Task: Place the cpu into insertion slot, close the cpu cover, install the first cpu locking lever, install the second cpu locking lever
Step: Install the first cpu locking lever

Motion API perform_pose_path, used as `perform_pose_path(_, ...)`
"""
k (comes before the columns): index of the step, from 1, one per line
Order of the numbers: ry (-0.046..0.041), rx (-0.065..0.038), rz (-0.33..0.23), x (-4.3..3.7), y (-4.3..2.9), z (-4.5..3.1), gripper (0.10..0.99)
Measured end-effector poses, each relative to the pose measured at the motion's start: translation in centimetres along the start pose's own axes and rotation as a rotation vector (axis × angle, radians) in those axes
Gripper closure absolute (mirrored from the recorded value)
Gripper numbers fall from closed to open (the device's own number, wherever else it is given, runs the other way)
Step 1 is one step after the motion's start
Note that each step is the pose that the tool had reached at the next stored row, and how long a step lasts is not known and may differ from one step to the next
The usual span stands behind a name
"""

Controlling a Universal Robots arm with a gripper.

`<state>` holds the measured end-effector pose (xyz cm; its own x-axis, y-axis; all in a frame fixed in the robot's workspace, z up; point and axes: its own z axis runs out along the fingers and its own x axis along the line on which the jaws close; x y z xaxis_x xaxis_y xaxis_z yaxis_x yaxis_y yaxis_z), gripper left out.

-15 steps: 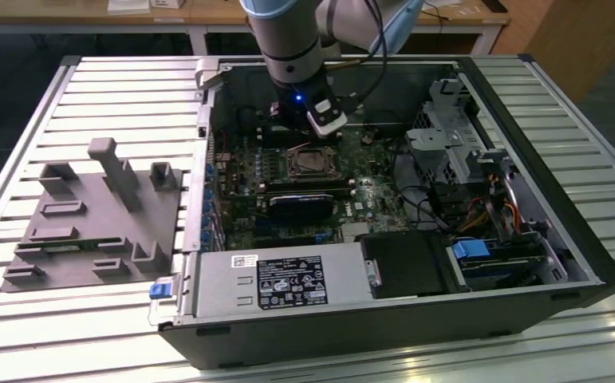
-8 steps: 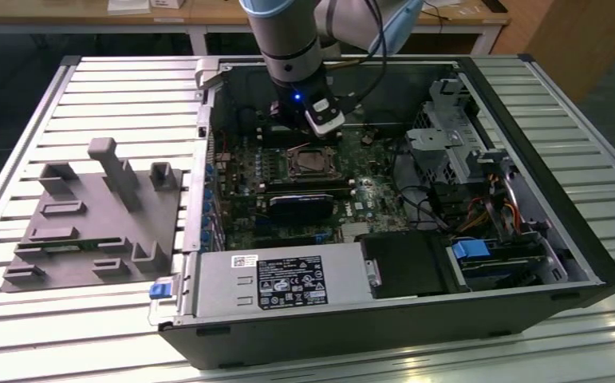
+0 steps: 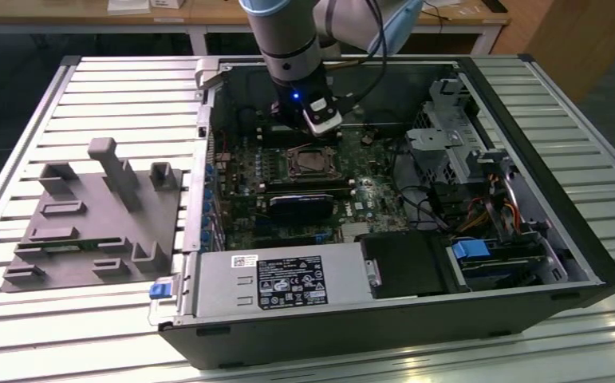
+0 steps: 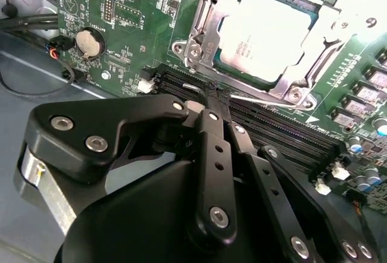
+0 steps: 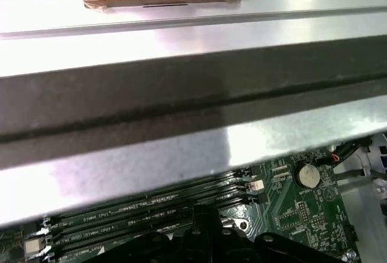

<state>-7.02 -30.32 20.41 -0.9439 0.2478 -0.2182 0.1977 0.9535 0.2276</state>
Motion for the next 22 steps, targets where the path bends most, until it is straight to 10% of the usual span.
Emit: perform_pose_path(22, -0.0339, 0.049, 0.101, 0.35, 0.61, 0.51, 0.980)
